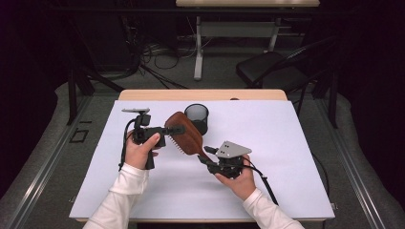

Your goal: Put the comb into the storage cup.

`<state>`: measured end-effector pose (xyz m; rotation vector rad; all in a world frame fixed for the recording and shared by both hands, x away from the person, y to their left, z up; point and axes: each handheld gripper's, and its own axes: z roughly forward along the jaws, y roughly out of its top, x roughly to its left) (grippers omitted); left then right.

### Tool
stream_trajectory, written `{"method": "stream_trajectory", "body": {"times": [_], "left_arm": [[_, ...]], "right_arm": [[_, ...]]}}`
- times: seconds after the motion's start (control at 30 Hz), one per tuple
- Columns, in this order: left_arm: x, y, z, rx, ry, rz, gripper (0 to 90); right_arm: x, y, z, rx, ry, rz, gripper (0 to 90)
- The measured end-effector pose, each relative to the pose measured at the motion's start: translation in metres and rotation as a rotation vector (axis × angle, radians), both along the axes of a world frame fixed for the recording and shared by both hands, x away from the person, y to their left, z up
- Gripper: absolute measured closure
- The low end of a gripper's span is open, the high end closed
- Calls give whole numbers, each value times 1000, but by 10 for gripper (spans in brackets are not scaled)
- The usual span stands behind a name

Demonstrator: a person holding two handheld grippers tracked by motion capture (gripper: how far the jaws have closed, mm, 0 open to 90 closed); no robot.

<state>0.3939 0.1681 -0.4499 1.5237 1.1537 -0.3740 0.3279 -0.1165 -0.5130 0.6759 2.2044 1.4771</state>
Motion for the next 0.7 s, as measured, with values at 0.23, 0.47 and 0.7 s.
{"method": "stream_trajectory", "body": {"times": [0.23,0.47,0.7], "left_arm": [[0,4,2,-11,-9,15,515],[0,9,3,-23,-17,31,515],[1,15,3,-15,-18,53,516]], "right_arm": [[1,-2,2,21,6,-3,564],[2,-6,5,55,14,-11,539],[4,-10,8,83,34,-19,505]]}}
